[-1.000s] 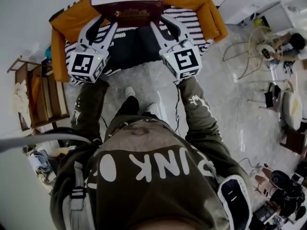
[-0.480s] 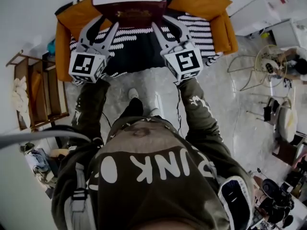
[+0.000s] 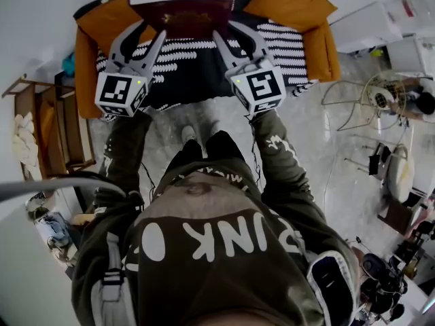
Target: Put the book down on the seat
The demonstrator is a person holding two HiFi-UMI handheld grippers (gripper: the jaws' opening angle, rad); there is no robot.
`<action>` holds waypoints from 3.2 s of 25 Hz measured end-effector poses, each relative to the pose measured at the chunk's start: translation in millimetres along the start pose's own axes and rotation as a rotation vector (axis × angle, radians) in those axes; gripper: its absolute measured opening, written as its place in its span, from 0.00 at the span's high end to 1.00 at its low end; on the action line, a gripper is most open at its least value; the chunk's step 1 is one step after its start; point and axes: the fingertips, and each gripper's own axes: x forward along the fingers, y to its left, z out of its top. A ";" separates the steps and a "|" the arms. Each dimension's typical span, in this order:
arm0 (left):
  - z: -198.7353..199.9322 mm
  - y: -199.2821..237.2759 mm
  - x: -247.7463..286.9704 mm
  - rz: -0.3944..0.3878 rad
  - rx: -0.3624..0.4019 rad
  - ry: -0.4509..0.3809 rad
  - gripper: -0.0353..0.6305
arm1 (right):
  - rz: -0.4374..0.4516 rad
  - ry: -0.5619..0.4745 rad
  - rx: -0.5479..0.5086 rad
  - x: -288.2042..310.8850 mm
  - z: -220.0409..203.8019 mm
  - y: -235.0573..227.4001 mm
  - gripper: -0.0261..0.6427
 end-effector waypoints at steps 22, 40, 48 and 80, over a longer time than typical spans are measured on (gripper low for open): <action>-148.4 19.1 90.7 0.058 -0.099 0.187 0.72 | 0.136 0.134 0.100 77.8 -140.7 -59.8 0.82; -414.9 27.0 117.0 0.031 -0.294 0.365 0.72 | 0.109 0.366 0.278 141.3 -392.8 -22.3 0.82; -535.8 8.7 127.1 0.009 -0.342 0.463 0.72 | 0.103 0.481 0.360 149.2 -517.1 -7.3 0.82; -619.0 37.4 236.3 -0.032 -0.323 0.382 0.77 | 0.008 0.556 0.315 203.3 -638.5 -121.5 0.78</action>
